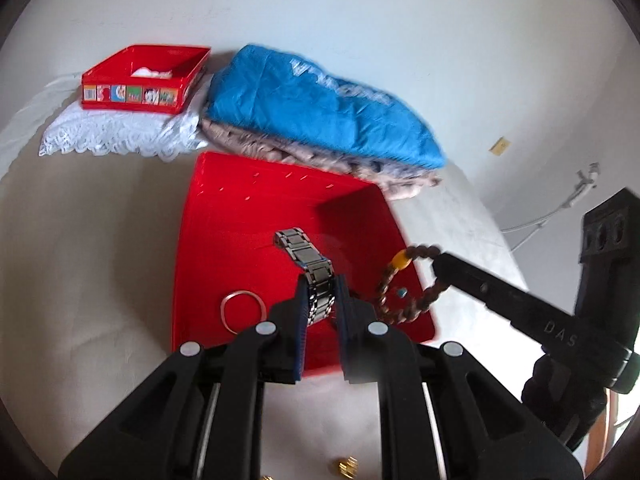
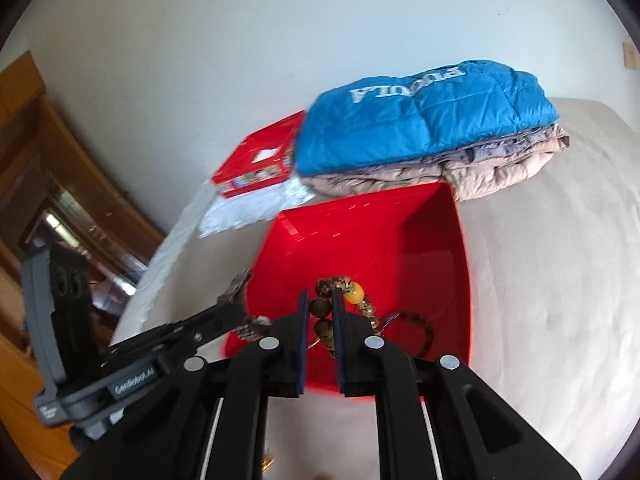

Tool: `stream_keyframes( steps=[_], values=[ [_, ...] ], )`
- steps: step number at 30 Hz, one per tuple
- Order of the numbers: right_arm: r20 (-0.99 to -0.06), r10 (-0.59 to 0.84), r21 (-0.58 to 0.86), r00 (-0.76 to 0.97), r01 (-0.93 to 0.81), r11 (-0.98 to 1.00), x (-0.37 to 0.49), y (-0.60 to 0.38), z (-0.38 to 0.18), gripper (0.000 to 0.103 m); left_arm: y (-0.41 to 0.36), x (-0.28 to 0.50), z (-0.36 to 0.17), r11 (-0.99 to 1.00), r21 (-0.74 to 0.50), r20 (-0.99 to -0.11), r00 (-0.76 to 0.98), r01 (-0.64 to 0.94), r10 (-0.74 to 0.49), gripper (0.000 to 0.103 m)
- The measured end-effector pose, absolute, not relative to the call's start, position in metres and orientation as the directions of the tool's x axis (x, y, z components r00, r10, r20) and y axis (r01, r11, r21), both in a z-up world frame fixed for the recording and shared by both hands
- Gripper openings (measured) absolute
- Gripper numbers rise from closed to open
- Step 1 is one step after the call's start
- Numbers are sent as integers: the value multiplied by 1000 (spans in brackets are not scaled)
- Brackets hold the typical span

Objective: Organize jewelry
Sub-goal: 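Carry the watch and wooden bracelet into the red box and open both tools, then move the left tool to the silver chain pendant while the right tool approaches the gold pendant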

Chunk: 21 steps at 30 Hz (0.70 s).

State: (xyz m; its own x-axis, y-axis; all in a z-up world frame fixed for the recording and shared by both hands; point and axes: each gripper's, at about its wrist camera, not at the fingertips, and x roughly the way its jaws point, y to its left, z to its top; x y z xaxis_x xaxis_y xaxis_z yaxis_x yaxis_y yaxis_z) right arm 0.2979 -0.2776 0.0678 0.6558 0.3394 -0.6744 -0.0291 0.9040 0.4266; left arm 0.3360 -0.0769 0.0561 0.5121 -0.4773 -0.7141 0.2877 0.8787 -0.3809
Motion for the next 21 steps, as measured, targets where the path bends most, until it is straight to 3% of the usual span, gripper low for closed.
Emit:
stream_keyframes(
  steps=[8,12,18,20,21],
  values=[
    [-735,301,387,608,11,922,320,-277,37,13,-78,361,18,901,-357,-771,466,248,-434,13],
    [-742,272,372,612,39,927,316,-284,35,25,-71,358,23,918,-322,-768,503,230,-395,36],
    [-740,267,366,618,38,930,304,-285,45,25,-68,343,41,934,-280,-768,531,224,-358,39],
    [-738,272,370,618,33,928,296,-285,48,25,-66,334,47,933,-280,-766,534,224,-358,44],
    [-738,278,374,615,30,927,292,-285,49,25,-65,331,50,936,-275,-769,534,219,-351,53]
  ],
)
